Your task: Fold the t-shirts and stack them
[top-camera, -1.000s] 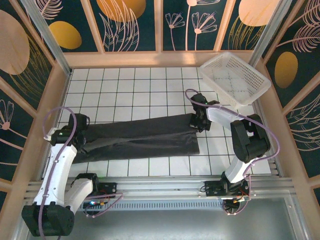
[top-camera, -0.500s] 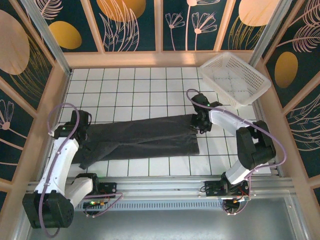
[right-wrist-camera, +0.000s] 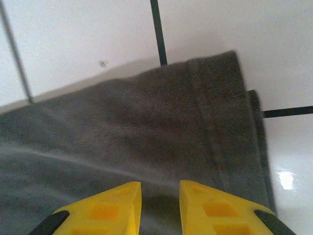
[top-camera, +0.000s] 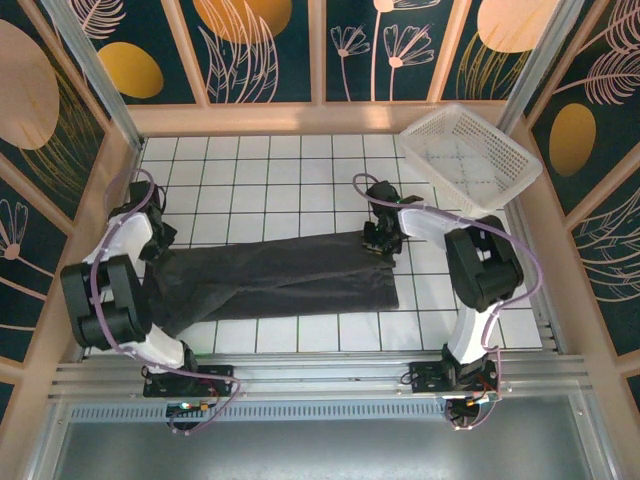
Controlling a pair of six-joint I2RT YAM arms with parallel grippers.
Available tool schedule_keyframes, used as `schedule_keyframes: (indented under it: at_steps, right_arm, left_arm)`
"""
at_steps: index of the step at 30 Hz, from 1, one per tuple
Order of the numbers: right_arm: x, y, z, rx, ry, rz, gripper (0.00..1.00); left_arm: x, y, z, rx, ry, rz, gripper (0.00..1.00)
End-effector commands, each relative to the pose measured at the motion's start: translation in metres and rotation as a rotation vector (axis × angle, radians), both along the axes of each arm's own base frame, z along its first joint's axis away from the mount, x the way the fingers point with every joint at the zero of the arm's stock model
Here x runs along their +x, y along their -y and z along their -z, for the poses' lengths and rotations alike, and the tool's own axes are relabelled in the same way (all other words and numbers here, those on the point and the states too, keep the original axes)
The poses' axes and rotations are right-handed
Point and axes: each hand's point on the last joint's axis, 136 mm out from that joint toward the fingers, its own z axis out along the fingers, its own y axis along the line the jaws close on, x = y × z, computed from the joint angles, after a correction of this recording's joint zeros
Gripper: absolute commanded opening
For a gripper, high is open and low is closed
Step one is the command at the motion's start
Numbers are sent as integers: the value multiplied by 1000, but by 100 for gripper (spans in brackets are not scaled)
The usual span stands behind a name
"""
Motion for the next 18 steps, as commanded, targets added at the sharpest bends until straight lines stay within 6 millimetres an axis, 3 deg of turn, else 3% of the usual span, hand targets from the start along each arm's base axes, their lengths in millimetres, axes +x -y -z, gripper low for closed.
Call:
schedule_keyframes:
  at_steps: [1, 6, 10, 14, 18]
  right_arm:
    - [8, 18, 13, -49, -50, 77, 24]
    - [17, 53, 26, -147, -101, 193, 24]
    - [40, 76, 28, -186, -89, 242, 24]
    - [78, 93, 27, -184, -55, 270, 23]
    - [132, 89, 22, -156, 19, 218, 23]
  left_arm:
    - [16, -19, 14, -5, 0, 19, 31]
    - [26, -59, 46, -32, -50, -9, 26]
    - [52, -72, 65, -113, -52, 26, 22]
    - [93, -64, 69, -210, 49, 78, 19]
    - [130, -60, 56, -278, 164, 96, 25]
